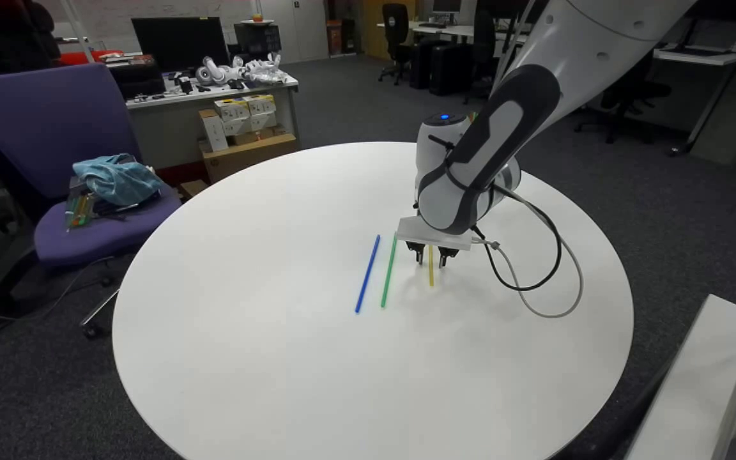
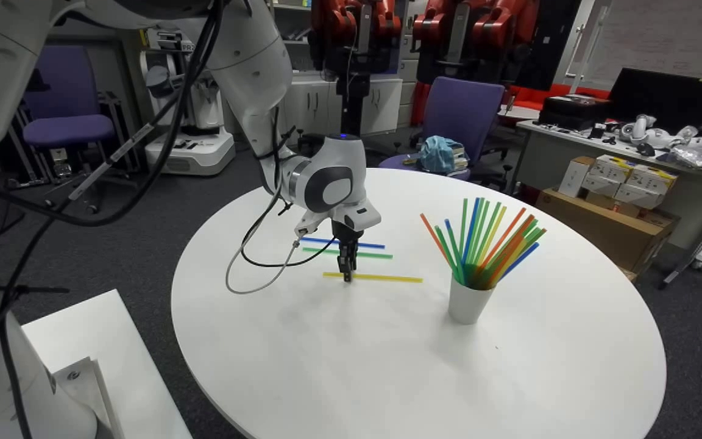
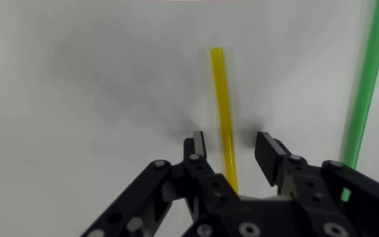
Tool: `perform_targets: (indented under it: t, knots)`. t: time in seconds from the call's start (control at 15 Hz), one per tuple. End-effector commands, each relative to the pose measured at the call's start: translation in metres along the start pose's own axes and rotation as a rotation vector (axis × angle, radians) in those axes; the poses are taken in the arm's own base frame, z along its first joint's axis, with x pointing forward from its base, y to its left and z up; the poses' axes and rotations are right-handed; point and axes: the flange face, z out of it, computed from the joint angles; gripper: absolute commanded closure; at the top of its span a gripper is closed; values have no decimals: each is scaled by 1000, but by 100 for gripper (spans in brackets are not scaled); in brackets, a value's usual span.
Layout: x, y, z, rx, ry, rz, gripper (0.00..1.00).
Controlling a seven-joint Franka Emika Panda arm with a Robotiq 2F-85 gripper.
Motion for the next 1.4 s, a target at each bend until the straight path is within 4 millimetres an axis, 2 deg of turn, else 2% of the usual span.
perform_targets:
  t: [0.0, 0.13, 0.2, 0.4, 0.6, 0.93, 1.33]
  knots:
    - [4, 3, -4, 17, -3, -2, 83]
    - [4, 3, -4, 16, -5, -2, 96]
    - [5, 3, -5, 17, -4, -2, 100]
    - [14, 0, -15, 33, 9, 9, 100]
    - [31, -8, -40, 70, 41, 29, 100]
    - [74, -29, -114, 194, 48, 135, 100]
    - [119, -40, -196, 302, -102, 399, 100]
